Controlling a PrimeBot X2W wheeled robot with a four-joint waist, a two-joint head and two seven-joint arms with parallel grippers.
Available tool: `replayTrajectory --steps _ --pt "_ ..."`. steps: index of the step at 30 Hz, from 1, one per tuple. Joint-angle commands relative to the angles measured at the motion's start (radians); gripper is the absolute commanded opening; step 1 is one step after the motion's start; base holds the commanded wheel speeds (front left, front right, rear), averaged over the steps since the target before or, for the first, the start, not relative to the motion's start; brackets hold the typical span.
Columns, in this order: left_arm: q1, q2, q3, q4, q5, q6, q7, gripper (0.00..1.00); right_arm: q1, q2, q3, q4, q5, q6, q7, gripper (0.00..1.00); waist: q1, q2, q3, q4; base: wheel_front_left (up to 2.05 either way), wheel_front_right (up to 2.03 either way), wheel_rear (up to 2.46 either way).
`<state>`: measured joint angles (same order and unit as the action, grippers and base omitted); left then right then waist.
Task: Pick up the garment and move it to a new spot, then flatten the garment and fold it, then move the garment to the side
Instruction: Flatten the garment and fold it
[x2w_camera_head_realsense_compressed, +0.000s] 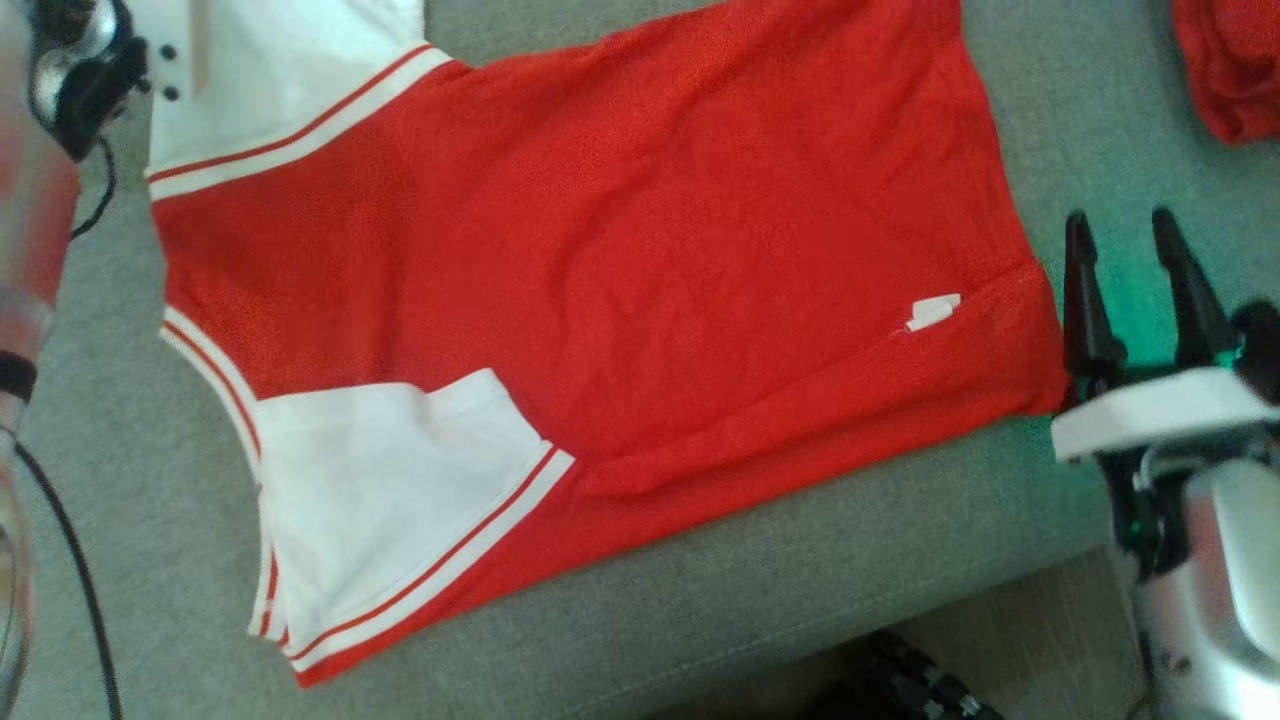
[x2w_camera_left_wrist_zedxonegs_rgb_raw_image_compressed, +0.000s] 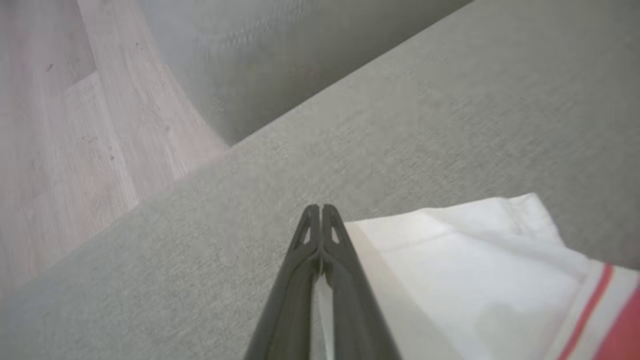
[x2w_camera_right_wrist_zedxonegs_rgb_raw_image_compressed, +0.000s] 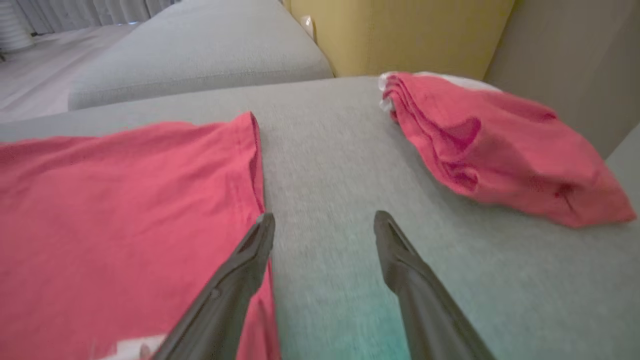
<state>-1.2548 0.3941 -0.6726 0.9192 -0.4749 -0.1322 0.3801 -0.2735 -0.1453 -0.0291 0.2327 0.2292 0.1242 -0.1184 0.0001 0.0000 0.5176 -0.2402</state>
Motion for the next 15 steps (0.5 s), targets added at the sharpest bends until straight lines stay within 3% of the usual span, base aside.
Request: replayTrajectory --steps 1,8,15 --pt "-0.057 0.033 0.01 -0.054 -0.019 0.002 -0.029 0.0 -0.053 -0.034 0.024 -0.036 0.013 0.007 0.027 1.0 -0.0001 0.0 -0.022 0.025 0.0 0.0 0.0" --pt "-0.044 0.032 -0.023 -0.138 -0.078 0.002 -0.09 0.0 -0.201 -0.074 0.064 0.048 0.063 0.007 0.175 1.0 -0.0001 0.0 -0.054 0.071 0.0 0.0 0.0" --pt "-0.01 0.049 -0.076 -0.269 -0.127 0.002 -0.099 0.0 -0.439 -0.124 0.098 0.268 0.107 0.007 0.393 1.0 -0.0001 0.0 -0.055 0.134 0.0 0.0 0.0"
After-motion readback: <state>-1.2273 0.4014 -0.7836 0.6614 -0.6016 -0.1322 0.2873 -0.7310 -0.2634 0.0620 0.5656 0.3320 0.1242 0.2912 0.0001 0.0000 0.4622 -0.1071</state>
